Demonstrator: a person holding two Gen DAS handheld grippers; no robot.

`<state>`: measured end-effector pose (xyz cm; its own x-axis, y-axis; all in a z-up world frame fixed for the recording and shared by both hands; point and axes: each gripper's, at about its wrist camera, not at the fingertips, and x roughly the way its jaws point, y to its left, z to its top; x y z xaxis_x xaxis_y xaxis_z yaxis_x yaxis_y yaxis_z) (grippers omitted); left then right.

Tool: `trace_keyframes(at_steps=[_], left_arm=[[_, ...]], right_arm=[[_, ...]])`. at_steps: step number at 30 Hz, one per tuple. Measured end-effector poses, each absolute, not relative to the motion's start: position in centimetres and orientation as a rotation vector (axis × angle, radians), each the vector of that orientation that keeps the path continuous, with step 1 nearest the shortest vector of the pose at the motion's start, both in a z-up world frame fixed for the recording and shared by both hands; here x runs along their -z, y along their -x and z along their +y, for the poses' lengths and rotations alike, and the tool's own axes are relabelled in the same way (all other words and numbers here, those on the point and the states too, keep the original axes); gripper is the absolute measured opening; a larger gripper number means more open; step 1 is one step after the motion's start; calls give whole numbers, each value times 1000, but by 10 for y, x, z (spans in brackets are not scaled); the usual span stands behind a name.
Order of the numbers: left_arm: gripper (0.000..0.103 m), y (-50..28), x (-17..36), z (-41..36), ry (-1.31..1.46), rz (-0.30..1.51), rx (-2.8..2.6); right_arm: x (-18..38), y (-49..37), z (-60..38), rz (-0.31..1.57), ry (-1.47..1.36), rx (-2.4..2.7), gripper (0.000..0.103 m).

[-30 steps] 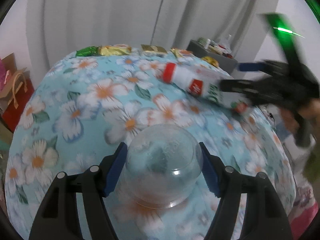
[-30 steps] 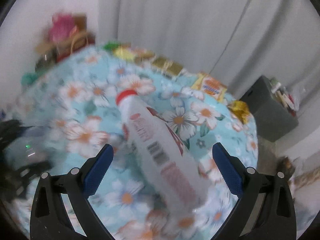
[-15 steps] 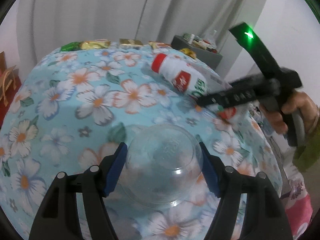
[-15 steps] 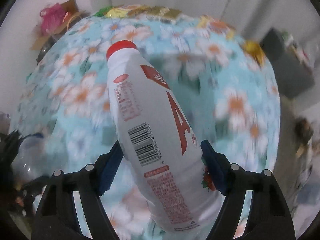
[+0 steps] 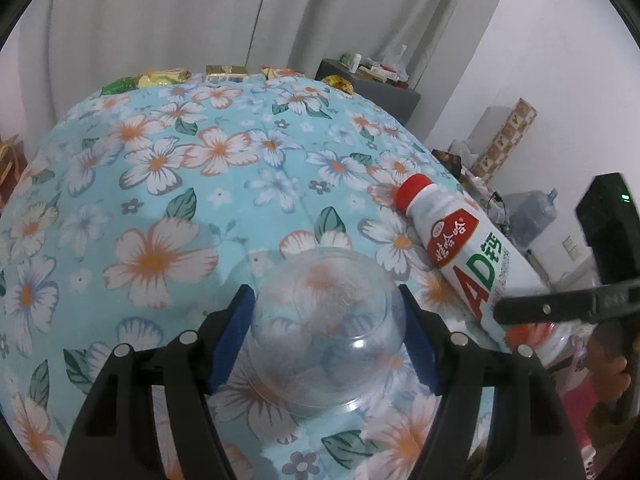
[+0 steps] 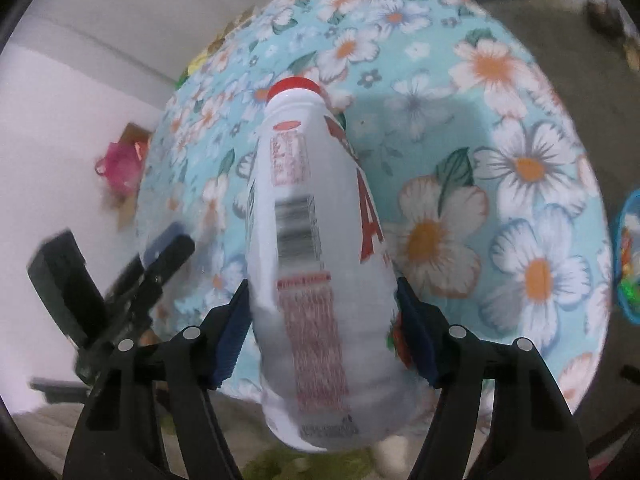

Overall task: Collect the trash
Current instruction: 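Carry the cup with the left tool while the right tool carries the bottle to the wastebasket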

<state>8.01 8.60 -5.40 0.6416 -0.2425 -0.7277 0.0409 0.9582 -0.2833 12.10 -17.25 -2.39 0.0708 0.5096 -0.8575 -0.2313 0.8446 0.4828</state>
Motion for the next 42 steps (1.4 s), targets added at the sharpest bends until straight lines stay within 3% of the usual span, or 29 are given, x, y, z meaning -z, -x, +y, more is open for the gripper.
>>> trace_keyframes(at_steps=[2, 10, 17, 42], left_arm=[[70, -82, 55, 84, 237, 868, 158], [72, -87, 59, 76, 183, 865, 126], [71, -89, 59, 72, 153, 868, 114], [69, -87, 48, 70, 118, 842, 92]], right_arm=[[17, -126, -168, 1351, -163, -553, 78], [15, -153, -143, 1299, -45, -560, 79], [25, -157, -131, 1301, -15, -536, 63], [11, -149, -143, 1261, -87, -552, 62]])
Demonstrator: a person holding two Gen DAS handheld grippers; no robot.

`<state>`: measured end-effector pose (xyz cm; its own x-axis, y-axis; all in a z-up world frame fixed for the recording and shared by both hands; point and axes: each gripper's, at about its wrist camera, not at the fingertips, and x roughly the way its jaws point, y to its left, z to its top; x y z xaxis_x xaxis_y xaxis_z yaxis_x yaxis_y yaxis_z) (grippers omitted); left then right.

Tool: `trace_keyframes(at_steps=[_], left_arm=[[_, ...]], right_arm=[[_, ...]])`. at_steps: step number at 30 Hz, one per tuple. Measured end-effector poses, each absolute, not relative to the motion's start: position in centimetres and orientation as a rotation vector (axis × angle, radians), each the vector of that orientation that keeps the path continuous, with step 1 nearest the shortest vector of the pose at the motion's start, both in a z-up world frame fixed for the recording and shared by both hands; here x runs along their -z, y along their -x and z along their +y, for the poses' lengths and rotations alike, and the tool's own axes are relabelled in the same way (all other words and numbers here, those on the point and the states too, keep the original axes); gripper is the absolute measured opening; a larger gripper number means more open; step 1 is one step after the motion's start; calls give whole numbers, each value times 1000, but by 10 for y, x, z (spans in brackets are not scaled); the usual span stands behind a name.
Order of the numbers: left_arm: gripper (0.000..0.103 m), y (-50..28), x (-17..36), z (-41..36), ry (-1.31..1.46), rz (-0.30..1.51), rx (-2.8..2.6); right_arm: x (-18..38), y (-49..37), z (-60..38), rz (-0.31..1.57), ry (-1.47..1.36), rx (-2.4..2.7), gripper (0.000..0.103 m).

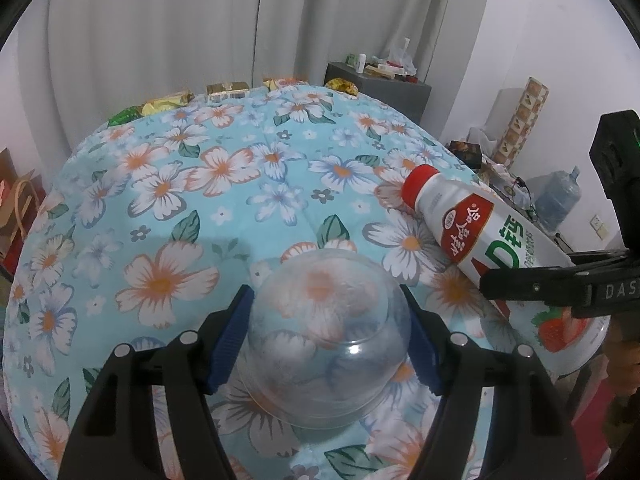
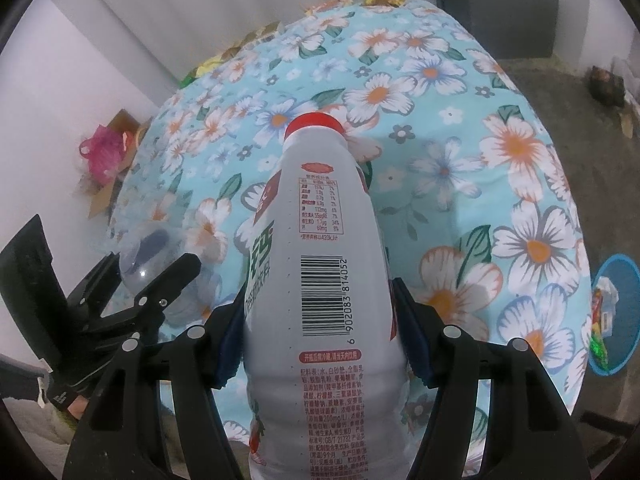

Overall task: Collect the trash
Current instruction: 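Carry the cup with the left tool while the right tool carries the bottle to the wastebasket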

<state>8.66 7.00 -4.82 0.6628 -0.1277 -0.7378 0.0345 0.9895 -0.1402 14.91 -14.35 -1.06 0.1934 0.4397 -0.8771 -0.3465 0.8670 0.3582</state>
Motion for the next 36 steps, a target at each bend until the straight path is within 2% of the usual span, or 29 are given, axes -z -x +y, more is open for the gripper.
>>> trace_keyframes(at_steps=[13, 22, 29, 36], left_arm=[[69, -84, 42, 67, 103, 821, 90], [68, -85, 15, 52, 76, 767, 143], [68, -109, -8, -3, 20, 747, 308], [69, -150, -18, -107, -21, 804, 551]], right_arm=[[2, -144, -150, 1231, -132, -570, 62], [-15, -133, -185, 1160, -270, -559, 62], [-26, -116, -255, 1066, -418, -450, 62], [-15, -90, -367, 987, -591, -205, 62]])
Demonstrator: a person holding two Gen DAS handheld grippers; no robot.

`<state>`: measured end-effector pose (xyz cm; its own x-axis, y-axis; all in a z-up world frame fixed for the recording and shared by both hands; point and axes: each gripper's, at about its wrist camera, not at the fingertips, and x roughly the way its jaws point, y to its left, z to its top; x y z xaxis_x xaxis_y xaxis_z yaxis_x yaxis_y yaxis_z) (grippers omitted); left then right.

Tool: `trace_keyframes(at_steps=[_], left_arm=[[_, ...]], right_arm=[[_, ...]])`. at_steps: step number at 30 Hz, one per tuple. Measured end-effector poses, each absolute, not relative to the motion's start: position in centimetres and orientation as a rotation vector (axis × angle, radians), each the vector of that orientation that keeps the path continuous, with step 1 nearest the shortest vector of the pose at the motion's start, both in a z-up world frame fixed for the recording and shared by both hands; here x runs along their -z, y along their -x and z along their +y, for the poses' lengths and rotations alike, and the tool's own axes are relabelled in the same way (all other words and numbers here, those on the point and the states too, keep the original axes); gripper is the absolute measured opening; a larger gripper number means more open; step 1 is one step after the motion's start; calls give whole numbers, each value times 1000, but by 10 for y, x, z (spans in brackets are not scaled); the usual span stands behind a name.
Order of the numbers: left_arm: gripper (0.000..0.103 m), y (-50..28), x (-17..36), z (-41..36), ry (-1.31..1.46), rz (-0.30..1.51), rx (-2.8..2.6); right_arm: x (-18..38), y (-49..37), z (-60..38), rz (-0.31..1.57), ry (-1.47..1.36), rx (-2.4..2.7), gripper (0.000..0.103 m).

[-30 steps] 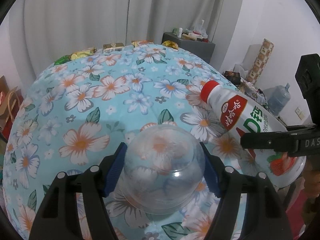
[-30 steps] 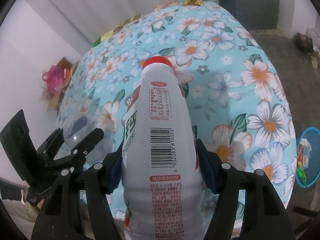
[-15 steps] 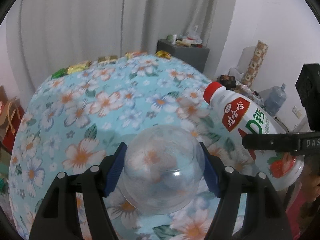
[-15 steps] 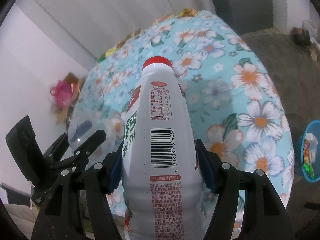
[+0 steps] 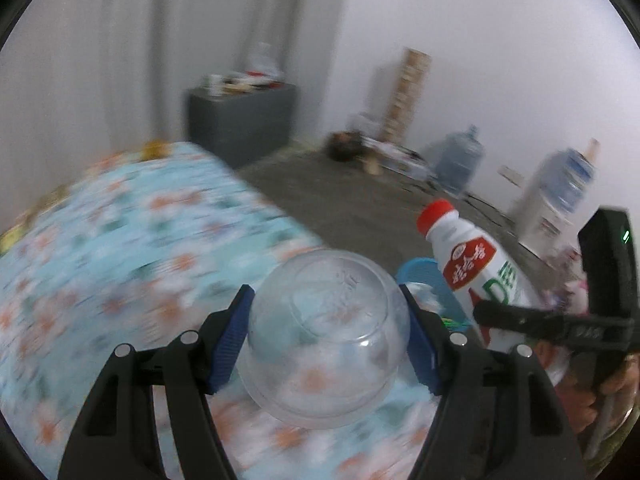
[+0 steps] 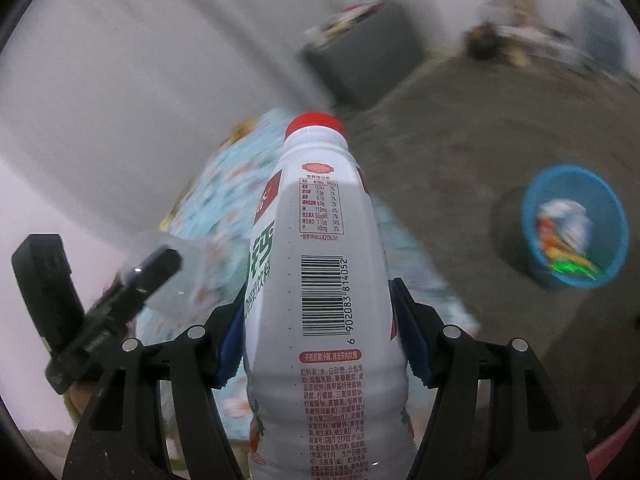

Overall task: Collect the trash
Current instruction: 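Carry the cup with the left tool while the right tool carries the bottle to the wastebasket, then open both tools over the blue wastebasket to drop the cup and bottle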

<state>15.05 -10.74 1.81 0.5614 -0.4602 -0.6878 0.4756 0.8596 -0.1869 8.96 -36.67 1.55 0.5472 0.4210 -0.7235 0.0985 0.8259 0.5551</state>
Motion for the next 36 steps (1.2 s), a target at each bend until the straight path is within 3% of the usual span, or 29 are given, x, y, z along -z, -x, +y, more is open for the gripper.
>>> trace_keyframes(at_steps=[6, 17, 19, 20, 21, 24, 28, 36], left_arm=[[69, -189, -1, -236, -87, 936, 755], [69, -258, 109, -451, -230, 1204, 868], [80, -270, 128, -480, -225, 1230, 855], [88, -273, 136, -486, -228, 1237, 850], [88, -275, 143, -493, -231, 1236, 835], [88, -278, 159, -500, -232, 1243, 799], [88, -273, 156, -489, -205, 1237, 827], [88, -251, 88, -440, -209, 1056, 869]], right_arm=[[22, -62, -465, 966, -748, 84, 62], [131, -69, -586, 993, -1031, 368, 63], [150, -79, -603, 990, -1073, 405, 66], [163, -85, -615, 985, -1098, 426, 77], [176, -88, -624, 979, -1124, 441, 81], [209, -92, -641, 1039, -1160, 544, 81], [203, -74, -638, 987, -1172, 559, 81], [165, -61, -619, 957, -1010, 571, 81]])
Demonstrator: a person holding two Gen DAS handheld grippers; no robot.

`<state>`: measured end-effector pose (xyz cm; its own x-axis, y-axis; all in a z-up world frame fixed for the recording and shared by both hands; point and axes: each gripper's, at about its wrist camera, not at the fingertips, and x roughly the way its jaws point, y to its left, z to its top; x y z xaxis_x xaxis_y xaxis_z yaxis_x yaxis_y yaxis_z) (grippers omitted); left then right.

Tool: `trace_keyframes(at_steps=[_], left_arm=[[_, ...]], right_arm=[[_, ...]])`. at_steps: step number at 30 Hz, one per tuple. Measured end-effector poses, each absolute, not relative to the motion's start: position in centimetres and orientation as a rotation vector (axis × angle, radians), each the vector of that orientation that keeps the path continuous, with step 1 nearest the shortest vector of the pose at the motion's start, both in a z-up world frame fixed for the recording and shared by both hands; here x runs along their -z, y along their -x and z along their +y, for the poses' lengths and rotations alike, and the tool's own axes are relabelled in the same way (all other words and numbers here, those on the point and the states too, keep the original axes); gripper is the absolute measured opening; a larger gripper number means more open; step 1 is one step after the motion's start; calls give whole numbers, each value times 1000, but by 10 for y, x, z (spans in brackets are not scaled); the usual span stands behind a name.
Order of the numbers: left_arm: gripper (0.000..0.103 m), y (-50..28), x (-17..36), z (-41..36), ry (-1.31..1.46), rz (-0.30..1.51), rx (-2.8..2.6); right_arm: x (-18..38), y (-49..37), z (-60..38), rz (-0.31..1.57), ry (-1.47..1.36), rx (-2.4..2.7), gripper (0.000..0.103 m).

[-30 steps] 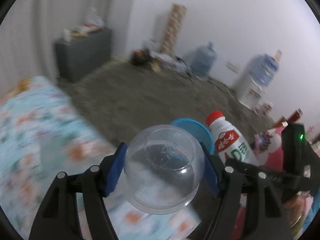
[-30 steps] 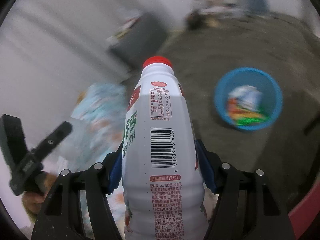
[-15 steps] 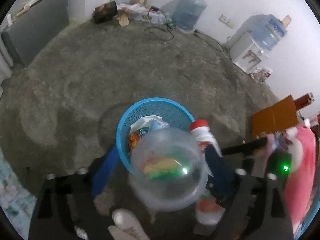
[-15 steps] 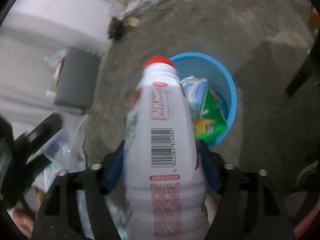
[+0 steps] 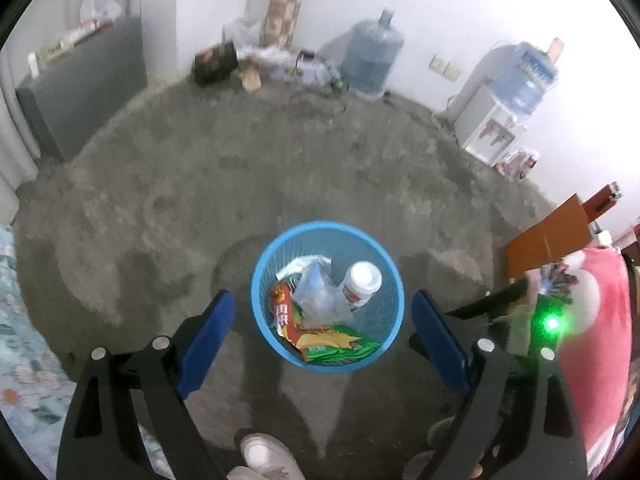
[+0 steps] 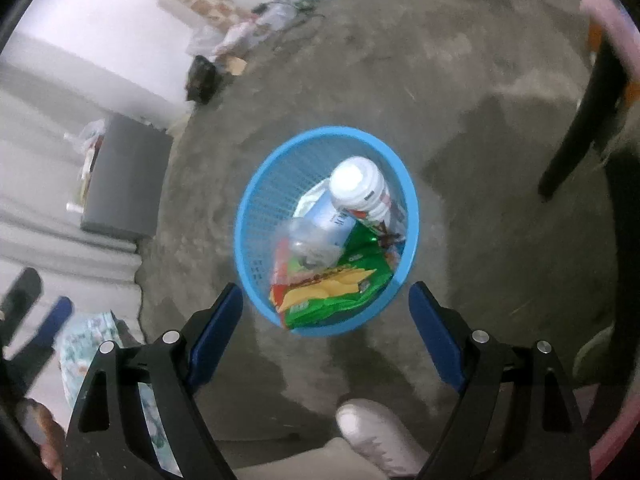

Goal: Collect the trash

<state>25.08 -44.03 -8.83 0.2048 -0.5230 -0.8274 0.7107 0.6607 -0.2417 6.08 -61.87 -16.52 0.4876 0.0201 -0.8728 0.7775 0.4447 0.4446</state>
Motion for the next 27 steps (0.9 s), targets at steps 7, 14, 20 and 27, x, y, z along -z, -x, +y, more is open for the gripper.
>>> trace_keyframes(at_steps=[7, 14, 20, 27], left_arm=[[96, -202, -9, -337, -120, 833, 866], [97, -144, -66, -216, -72, 668, 607], [97, -93, -79, -124, -1, 580, 344], [97, -47, -58, -60, -24, 621, 38]], right_arm=[[58, -76, -548, 829, -641, 462, 90], [-53, -49, -436, 601, -278, 306, 95], [-95, -22, -357, 497, -106, 179, 95], [-91, -4, -299, 553, 40, 92, 95]])
